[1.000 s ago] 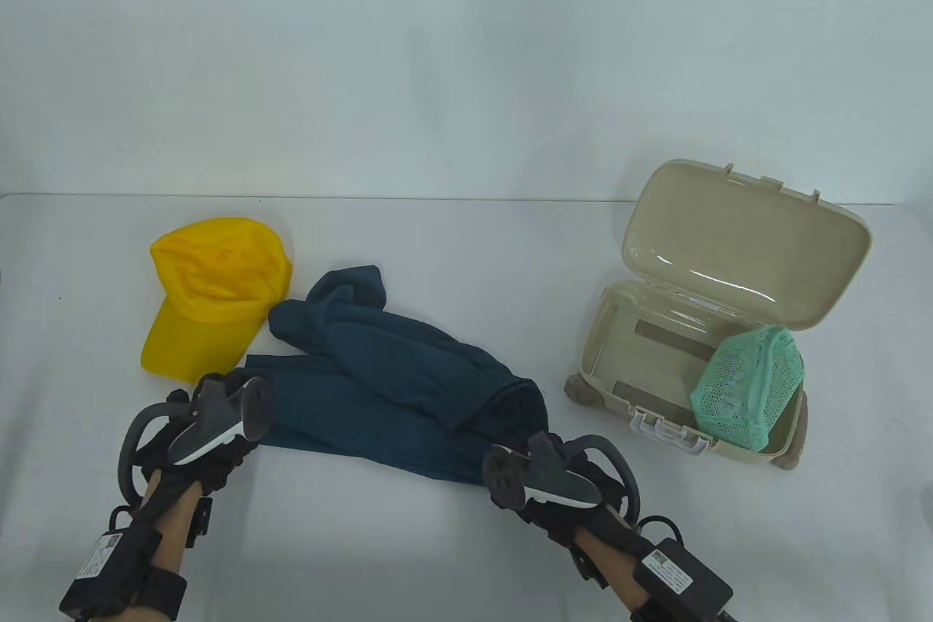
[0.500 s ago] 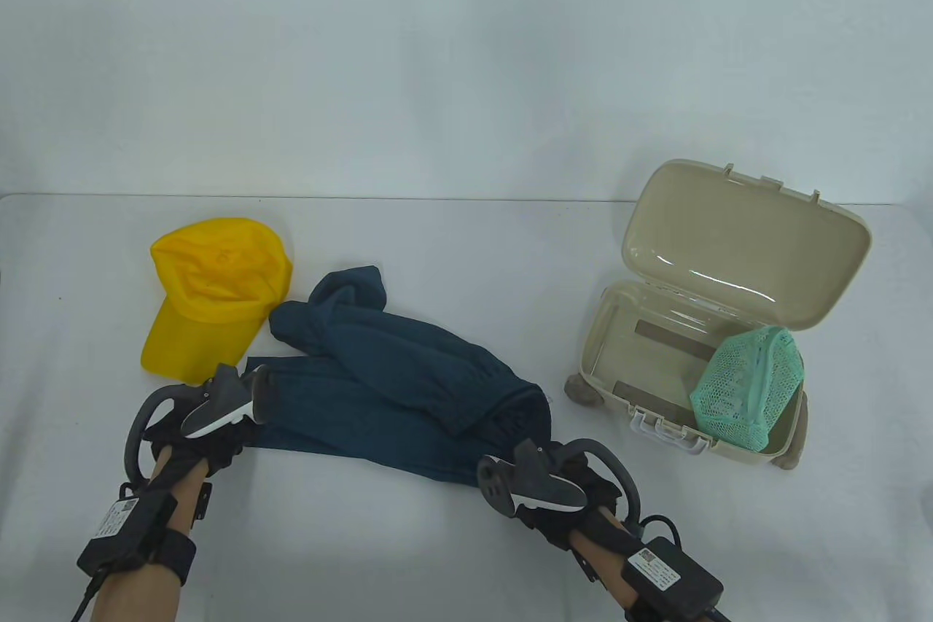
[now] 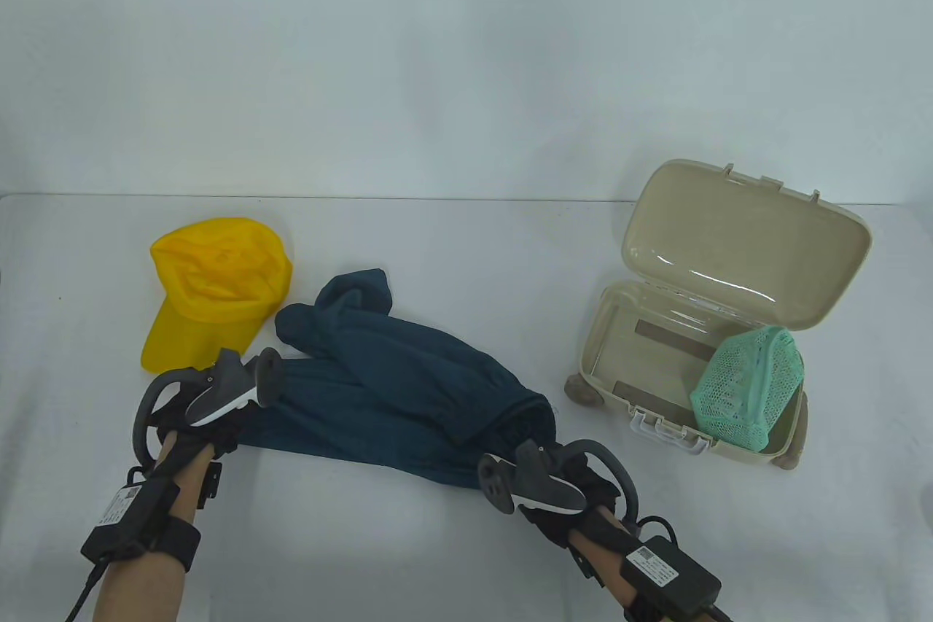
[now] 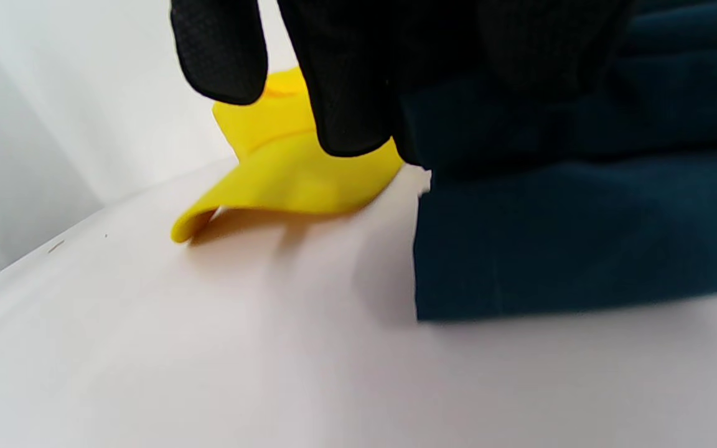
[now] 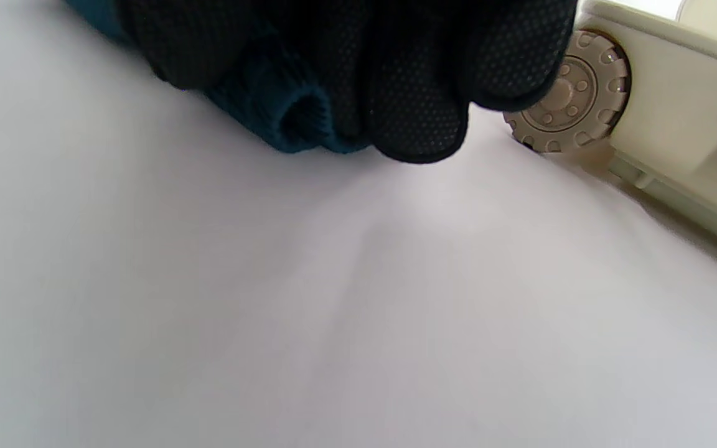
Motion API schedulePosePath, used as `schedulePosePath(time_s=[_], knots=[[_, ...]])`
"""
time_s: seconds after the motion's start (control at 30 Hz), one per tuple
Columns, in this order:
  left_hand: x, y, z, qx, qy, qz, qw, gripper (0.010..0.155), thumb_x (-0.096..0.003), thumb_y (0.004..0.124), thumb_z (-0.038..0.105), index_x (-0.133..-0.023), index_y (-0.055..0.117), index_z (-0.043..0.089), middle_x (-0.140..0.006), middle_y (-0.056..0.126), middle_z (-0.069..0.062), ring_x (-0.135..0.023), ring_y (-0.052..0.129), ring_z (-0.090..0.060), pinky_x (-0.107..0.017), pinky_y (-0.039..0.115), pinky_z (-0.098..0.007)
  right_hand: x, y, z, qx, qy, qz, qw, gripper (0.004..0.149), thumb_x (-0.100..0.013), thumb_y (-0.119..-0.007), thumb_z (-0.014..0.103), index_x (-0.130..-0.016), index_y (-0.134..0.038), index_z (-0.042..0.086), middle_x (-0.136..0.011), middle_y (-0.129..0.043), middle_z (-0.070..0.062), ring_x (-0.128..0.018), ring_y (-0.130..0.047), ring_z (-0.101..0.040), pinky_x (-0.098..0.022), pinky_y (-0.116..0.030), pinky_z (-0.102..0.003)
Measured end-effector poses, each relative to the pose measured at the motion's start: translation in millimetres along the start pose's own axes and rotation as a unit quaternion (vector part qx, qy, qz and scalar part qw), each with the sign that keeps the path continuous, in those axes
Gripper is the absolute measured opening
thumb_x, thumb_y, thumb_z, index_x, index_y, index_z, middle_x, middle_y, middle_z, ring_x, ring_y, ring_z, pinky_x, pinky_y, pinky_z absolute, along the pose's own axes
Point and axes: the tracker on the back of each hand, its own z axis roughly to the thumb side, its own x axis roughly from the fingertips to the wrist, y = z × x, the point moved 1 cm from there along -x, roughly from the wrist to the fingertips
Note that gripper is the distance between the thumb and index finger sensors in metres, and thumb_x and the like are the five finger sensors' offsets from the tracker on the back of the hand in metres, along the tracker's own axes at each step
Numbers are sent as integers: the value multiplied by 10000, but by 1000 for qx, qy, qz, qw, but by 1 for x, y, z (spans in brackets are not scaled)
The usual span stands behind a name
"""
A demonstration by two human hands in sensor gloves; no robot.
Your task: Pack suitcase
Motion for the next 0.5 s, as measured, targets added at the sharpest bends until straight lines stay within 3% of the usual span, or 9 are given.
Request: schedulePosePath(time_s=[0.07, 0.17, 0.5], knots=[[6, -9, -3, -1, 2, 14, 1000, 423, -518, 709, 448, -939, 745, 435, -1010, 855, 163, -1007, 872, -153, -801, 635, -524, 0, 4, -6, -22, -8, -6, 1000, 457, -501, -720, 496, -907, -728, 286, -835, -897, 35, -750, -960, -202, -597, -807, -439], [17, -16, -4, -4, 15, 6, 1000, 423, -538, 658, 414, -952, 717, 358, -850, 879, 148, -806, 943, -152, -760, 697, -470, 3, 14, -14, -39, -20, -27, 999, 442, -498, -724, 485, -895, -754, 294, -864, -913, 48, -773, -972, -208, -581, -822, -420], [52, -22, -6, -16, 48, 27, 998, 431, -552, 620, 394, -974, 679, 333, -813, 858, 132, -742, 935, -148, -743, 710, -475, 26, 61, -42, -79, -27, -86, 993, 439, -492, -746, 453, -893, -779, 277, -780, -964, 55, -687, -1007, -172, -559, -838, -404]])
